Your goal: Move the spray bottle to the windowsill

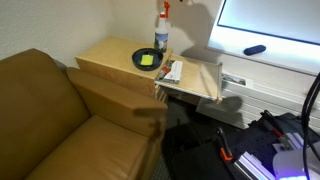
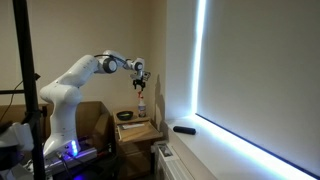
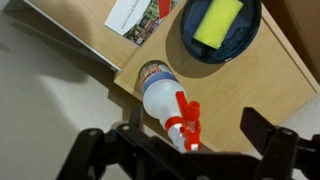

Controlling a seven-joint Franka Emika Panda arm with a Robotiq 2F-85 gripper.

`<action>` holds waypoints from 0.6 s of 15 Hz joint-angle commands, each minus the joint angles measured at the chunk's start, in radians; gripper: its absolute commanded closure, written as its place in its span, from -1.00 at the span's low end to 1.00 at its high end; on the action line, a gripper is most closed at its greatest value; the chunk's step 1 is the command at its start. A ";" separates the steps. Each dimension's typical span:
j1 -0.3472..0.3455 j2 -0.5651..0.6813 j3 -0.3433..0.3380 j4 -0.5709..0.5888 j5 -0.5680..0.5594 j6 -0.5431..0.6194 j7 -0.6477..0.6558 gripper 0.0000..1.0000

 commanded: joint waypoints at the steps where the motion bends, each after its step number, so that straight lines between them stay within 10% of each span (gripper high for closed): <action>1: 0.011 0.014 0.000 0.006 0.000 0.008 0.016 -1.00; 9: 0.061 0.104 -0.006 0.043 -0.050 0.191 0.029 -1.00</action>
